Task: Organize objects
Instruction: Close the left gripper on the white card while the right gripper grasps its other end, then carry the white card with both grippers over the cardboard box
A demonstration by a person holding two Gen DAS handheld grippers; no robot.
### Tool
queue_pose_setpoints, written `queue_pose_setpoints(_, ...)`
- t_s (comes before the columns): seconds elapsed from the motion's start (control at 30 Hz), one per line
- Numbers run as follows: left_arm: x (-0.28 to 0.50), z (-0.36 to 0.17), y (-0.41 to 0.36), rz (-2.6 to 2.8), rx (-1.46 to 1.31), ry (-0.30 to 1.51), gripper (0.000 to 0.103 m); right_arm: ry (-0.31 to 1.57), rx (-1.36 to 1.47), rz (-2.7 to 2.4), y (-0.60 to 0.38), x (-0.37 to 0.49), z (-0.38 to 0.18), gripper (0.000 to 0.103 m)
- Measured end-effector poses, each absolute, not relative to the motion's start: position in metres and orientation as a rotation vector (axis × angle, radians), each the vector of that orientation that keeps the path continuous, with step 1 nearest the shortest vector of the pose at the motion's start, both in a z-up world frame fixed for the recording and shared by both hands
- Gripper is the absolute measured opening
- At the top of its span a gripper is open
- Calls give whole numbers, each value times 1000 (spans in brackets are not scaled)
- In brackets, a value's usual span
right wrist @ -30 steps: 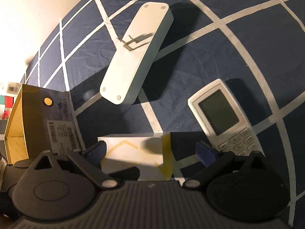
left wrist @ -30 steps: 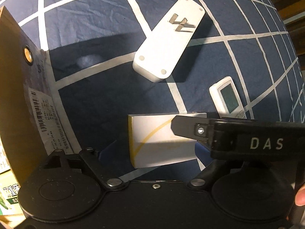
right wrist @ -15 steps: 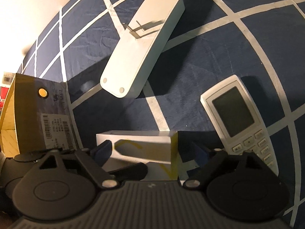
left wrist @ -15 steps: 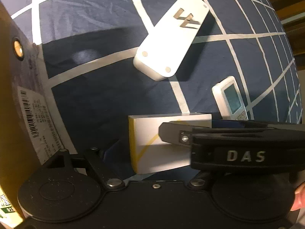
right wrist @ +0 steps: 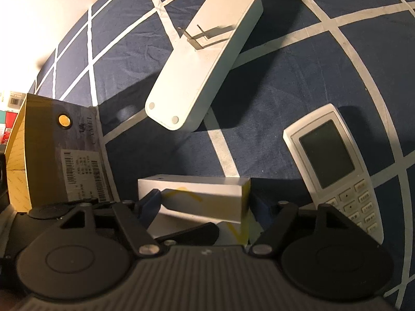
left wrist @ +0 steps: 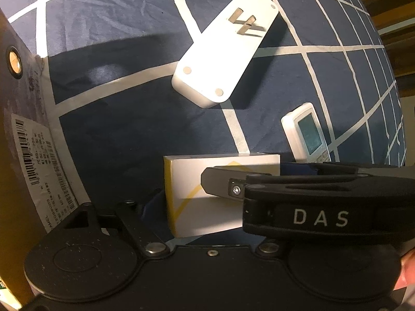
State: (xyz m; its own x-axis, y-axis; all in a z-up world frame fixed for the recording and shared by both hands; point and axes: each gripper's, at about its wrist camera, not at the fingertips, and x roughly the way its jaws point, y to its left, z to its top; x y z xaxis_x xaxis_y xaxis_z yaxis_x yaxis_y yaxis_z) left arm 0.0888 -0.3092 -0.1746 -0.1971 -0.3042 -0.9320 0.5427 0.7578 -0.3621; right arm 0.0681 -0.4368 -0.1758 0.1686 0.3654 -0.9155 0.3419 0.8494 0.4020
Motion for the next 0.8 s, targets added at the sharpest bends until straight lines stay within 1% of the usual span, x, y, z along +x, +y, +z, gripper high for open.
queue_pose_setpoints(0.17,86,-169,-310,-761,212,1575,73,1428,594,22,-437,66,-173,68)
queue_pose_setpoints(0.43,78,-148,-305,-735,204,1534,71,1397,564,57,-437,61,-155,68)
queue_pose_setpoints(0.8,52,-96,-285,-698,184,1425,71,1307,522,114,-424,41,-106,68)
